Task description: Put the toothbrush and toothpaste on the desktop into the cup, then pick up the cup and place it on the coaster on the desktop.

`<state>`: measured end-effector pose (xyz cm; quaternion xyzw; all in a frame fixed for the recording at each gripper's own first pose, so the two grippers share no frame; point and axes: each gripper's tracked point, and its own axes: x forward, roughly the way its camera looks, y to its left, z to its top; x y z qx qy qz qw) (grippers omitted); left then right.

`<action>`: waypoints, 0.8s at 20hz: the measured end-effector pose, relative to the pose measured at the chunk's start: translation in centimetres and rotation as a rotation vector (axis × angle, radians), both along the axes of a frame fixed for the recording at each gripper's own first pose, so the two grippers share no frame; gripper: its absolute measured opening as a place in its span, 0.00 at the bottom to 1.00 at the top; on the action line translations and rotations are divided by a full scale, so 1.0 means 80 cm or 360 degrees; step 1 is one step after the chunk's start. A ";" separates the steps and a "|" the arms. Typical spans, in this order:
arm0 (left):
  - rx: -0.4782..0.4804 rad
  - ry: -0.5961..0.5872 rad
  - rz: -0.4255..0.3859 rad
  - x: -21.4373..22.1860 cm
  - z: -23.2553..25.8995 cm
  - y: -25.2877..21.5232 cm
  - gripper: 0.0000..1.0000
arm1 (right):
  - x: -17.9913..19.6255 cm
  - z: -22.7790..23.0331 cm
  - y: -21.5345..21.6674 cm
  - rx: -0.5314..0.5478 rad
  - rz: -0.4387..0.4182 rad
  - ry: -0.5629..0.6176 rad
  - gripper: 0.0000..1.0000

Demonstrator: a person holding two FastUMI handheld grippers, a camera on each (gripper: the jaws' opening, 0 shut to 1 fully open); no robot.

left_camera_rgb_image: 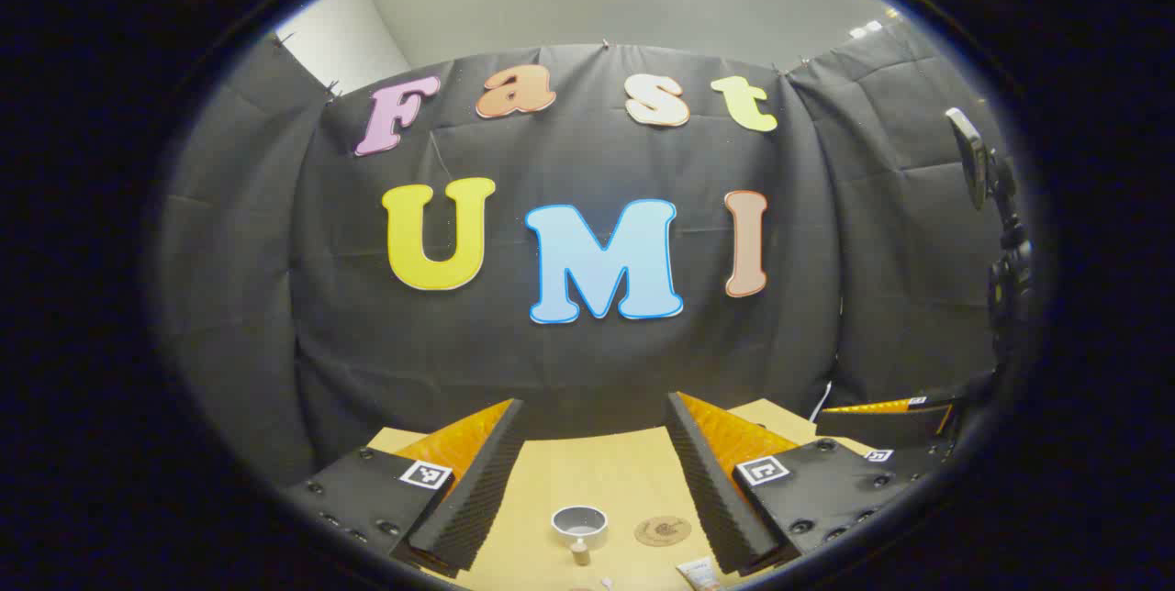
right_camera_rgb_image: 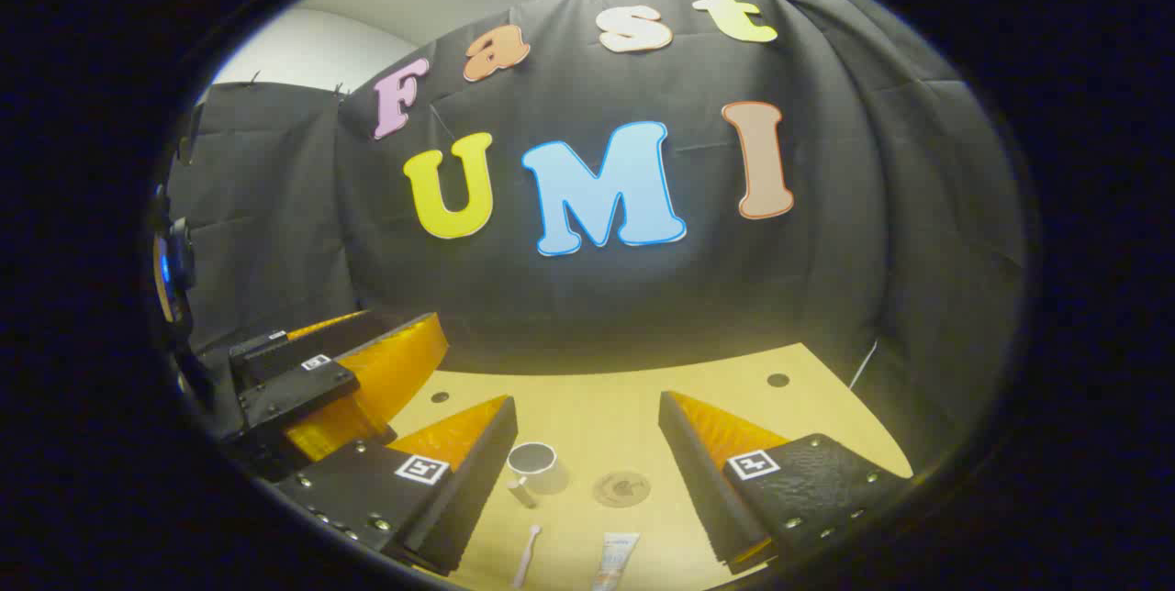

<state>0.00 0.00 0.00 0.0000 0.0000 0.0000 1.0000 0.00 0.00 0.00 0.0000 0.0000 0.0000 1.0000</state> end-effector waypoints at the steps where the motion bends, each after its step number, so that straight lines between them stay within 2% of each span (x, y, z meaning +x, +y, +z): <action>1: -0.0016 -0.0008 0.0017 -0.006 0.001 0.009 1.00 | -0.001 0.006 0.003 -0.0010 -0.0002 -0.0014 0.95; 3: -0.0037 0.0005 0.0063 -0.013 -0.002 0.026 1.00 | -0.004 0.015 0.012 -0.0023 0.0016 -0.0040 0.94; 4: -0.0044 -0.0004 0.0090 -0.015 0.000 0.034 0.96 | -0.005 0.017 0.014 -0.0028 0.0021 -0.0054 0.94; 5: -0.0053 -0.0013 0.0110 -0.017 0.005 0.040 0.98 | -0.008 0.018 0.015 -0.0033 0.0022 -0.0058 0.94; 12: -0.0017 -0.0024 0.0126 -0.020 0.018 0.037 1.00 | -0.018 0.031 0.010 0.0000 0.0022 -0.0078 0.94; 16: -0.0073 0.0054 0.0137 -0.009 -0.017 0.048 1.00 | -0.007 0.011 0.004 -0.0001 0.0022 -0.0024 0.94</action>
